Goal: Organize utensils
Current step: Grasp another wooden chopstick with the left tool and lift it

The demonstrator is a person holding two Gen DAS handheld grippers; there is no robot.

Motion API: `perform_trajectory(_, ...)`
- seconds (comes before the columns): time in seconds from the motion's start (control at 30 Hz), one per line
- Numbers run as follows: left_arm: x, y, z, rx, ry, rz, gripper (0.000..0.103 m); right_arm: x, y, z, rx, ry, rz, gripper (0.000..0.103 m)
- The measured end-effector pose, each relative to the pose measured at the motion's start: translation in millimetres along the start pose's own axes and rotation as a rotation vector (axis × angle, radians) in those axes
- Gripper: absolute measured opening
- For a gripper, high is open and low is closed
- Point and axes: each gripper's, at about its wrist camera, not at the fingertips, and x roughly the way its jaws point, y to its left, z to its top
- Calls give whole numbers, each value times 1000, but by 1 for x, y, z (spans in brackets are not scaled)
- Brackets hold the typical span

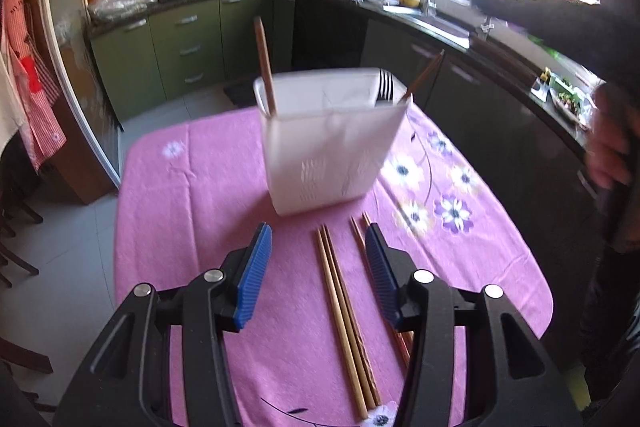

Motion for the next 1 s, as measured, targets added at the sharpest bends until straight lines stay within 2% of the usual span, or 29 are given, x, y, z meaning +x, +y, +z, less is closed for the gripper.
perform_trajectory(0.07, 12, -2, -5, -13, 39, -11, 47, -20, -4, -21, -2, 12, 7, 21)
perform_trajectory(0.2, 53, 0, -22, -65, 173, -50, 47, -34, -14, -71, 1, 86, -13, 22)
perform_trajectory(0.33, 86, 1, -32, -103, 272, -66, 45, -22, -29, -126, 51, 209, -13, 22)
perform_trajectory(0.4, 99, 0, -33, -110, 299, -59, 33, -10, -37, -151, 76, 276, -14, 22)
perform_trajectory(0.5, 116, 2, -34, -129, 330, -47, 30, 3, -46, -173, 111, 332, -11, 22)
perform_trajectory(0.63, 128, -1, -33, -128, 358, -36, 27, 12, -56, -188, 141, 366, -2, 22)
perform_trajectory(0.77, 140, -2, -30, -110, 377, 3, 17, 17, -61, -191, 156, 378, 7, 22)
perform_trajectory(1.0, 150, -4, -25, -95, 384, 38, 13, 23, -61, -193, 159, 391, 18, 22)
